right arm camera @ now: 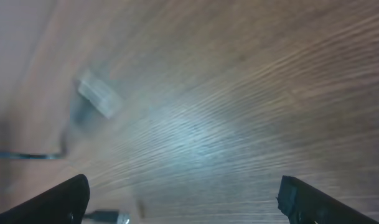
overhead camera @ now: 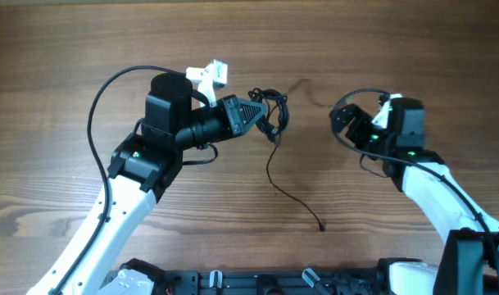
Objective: Untangle cables
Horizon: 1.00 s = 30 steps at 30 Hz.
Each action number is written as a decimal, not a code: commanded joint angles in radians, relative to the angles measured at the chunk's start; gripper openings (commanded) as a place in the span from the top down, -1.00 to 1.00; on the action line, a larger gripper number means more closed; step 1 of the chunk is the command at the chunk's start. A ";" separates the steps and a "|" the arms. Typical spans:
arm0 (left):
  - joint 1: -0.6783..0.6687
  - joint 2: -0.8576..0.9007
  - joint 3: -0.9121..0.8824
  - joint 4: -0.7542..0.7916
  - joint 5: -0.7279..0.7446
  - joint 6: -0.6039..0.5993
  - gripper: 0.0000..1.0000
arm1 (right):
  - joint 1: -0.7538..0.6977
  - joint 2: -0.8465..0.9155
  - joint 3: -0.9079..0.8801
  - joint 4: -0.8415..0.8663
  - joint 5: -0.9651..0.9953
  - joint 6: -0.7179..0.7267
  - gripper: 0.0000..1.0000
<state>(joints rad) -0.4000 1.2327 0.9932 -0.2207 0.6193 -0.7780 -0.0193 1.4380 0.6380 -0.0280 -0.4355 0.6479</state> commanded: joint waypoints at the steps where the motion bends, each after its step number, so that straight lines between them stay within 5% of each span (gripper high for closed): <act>1: 0.005 -0.008 0.013 0.014 -0.029 0.180 0.92 | -0.001 0.002 0.002 0.003 -0.431 -0.278 -1.00; 5: 0.006 -0.008 0.013 0.003 0.119 0.410 0.92 | -0.024 -0.007 0.002 -0.039 -0.595 -0.426 -0.99; 7: 0.006 -0.008 0.013 -0.013 0.219 0.522 0.92 | -0.088 -0.021 0.002 0.004 -0.851 -0.514 -0.99; 10: 0.005 -0.003 0.013 -0.028 0.223 0.539 0.92 | -0.181 -0.023 0.002 0.206 -1.188 -0.516 -1.00; 16: -0.005 0.041 0.013 -0.027 0.392 0.540 0.92 | -0.175 -0.022 0.002 0.537 -1.184 -0.480 -0.99; 25: -0.096 0.144 0.013 0.050 0.395 0.535 0.92 | 0.061 -0.021 0.002 0.529 -0.999 -0.465 -0.98; 26: -0.095 0.143 0.013 0.066 0.399 0.531 0.91 | 0.076 -0.021 0.002 0.503 -0.946 -0.465 -0.74; 28: -0.084 0.142 0.013 0.079 0.402 0.531 0.78 | 0.085 -0.021 0.002 0.449 -0.864 -0.464 0.17; 30: -0.066 0.142 0.013 0.078 0.401 0.531 0.58 | 0.085 -0.021 0.002 0.393 -0.808 -0.461 0.84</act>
<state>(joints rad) -0.4892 1.3773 0.9932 -0.1490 0.9878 -0.2646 0.0631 1.4265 0.6346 0.4084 -1.3788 0.1856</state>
